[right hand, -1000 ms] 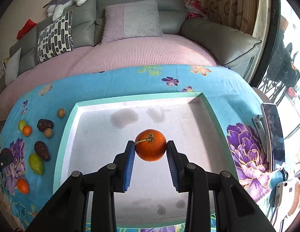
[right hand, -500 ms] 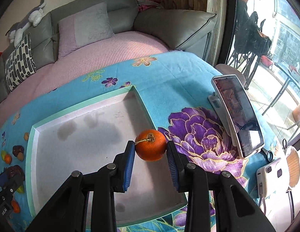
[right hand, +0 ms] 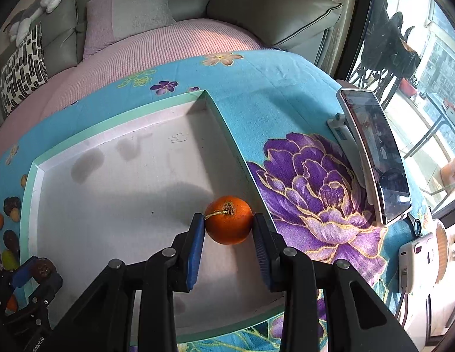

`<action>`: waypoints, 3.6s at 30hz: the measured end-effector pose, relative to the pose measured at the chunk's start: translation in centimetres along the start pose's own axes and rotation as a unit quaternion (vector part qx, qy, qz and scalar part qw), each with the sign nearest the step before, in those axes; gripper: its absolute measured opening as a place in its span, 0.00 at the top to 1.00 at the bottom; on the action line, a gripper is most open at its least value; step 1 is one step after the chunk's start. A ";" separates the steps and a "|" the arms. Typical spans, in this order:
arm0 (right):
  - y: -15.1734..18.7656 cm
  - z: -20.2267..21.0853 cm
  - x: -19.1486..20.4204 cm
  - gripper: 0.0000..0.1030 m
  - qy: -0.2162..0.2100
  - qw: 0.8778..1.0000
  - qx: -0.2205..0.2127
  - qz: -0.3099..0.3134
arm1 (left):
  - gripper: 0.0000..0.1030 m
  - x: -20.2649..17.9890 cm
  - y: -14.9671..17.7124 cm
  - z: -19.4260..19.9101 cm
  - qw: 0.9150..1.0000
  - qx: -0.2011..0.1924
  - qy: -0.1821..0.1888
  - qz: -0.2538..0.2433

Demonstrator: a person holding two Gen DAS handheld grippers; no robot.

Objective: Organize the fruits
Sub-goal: 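Carry the date with the left tool and the orange with the right tool into the tray, then open both tools to release the date and orange in the tray, then move both tools back over the fruits on the bed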

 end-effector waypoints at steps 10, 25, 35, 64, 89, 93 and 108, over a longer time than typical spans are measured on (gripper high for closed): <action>0.3 -0.1 0.1 0.65 0.007 1.000 0.003 0.005 | 0.41 0.0 0.0 0.7 1.000 -0.010 -0.006 -0.009; 0.7 1.0 1.7 0.41 -0.018 0.999 -0.002 0.027 | 0.21 2.4 -0.7 5.1 0.997 -0.066 -0.005 0.036; 0.5 2.1 3.3 0.19 -0.017 0.998 -0.014 0.057 | 0.06 9.4 0.0 4.9 0.981 -0.062 -0.041 0.179; -0.2 3.9 8.2 0.05 -0.056 0.989 -0.076 0.110 | 0.00 13.9 0.6 5.7 0.959 -0.094 -0.098 0.247; -0.8 4.6 11.3 0.05 -0.086 0.983 -0.099 0.127 | 0.00 20.2 3.1 9.7 0.952 -0.119 -0.119 0.257; -0.6 4.5 12.1 0.05 -0.095 0.982 -0.099 0.130 | 0.00 20.6 3.4 10.1 0.950 -0.131 -0.114 0.259; -0.7 5.4 14.1 0.05 -0.092 0.980 -0.121 0.126 | 0.00 22.0 4.1 10.0 0.950 -0.126 -0.059 0.278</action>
Point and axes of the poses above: each gripper's, at about its wrist camera, not at the fingertips, and z roughly against the way its jaws point, x to its left, y to its underside, the point moved 9 cm from there along -z, roughly the way its jaws point, and after that the axes turned 10 degrees about x, right-handed, at the moved point
